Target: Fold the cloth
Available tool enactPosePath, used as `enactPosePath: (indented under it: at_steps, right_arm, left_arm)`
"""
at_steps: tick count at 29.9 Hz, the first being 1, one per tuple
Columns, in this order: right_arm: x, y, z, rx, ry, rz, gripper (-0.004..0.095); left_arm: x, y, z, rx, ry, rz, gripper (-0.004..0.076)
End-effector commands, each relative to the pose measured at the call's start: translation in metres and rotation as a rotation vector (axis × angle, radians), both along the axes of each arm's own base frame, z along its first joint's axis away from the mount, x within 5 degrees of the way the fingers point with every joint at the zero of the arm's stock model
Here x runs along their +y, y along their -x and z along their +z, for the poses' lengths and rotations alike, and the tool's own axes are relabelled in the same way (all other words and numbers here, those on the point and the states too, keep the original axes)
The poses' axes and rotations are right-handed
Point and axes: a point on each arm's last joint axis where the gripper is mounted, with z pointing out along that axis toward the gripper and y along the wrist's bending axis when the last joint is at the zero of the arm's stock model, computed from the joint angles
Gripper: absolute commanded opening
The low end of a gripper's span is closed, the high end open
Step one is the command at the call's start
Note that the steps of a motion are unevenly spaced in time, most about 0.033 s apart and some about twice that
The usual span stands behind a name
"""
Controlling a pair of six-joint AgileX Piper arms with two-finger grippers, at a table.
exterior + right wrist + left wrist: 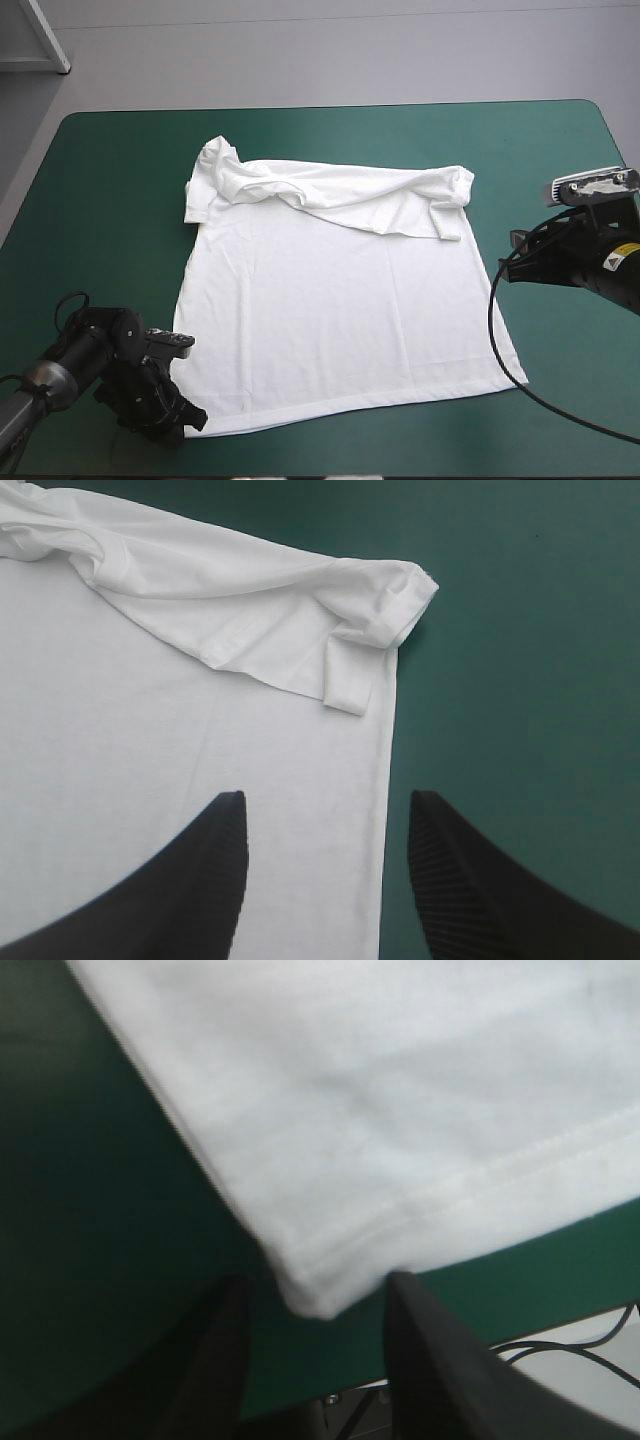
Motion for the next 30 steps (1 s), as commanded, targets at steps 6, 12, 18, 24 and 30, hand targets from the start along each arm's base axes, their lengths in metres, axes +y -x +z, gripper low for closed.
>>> enactPosePath:
  at_steps: [6,12,18,24,30]
  right_arm:
    - [-0.002,0.002,0.013,-0.083,-0.011,-0.017,0.0466]
    - [-0.002,0.003,0.011,-0.058,-0.007,-0.013,0.0442]
    - [-0.001,-0.003,-0.032,0.167,0.017,0.002,0.0404]
    - [-0.003,-0.003,-0.076,0.317,0.056,-0.015,0.0411]
    - [-0.007,0.000,-0.126,0.439,0.093,-0.044,0.0472]
  left_arm:
    - [-0.020,-0.016,-0.013,-0.167,0.162,0.124,0.0127]
    - [-0.015,-0.019,-0.013,-0.210,0.108,0.061,0.0021]
    - [-0.013,-0.028,0.022,-0.355,0.116,0.033,0.0020]
    - [-0.007,-0.030,0.053,-0.444,0.068,-0.011,0.0019]
    - [-0.006,-0.031,0.055,-0.453,0.053,-0.026,0.0019]
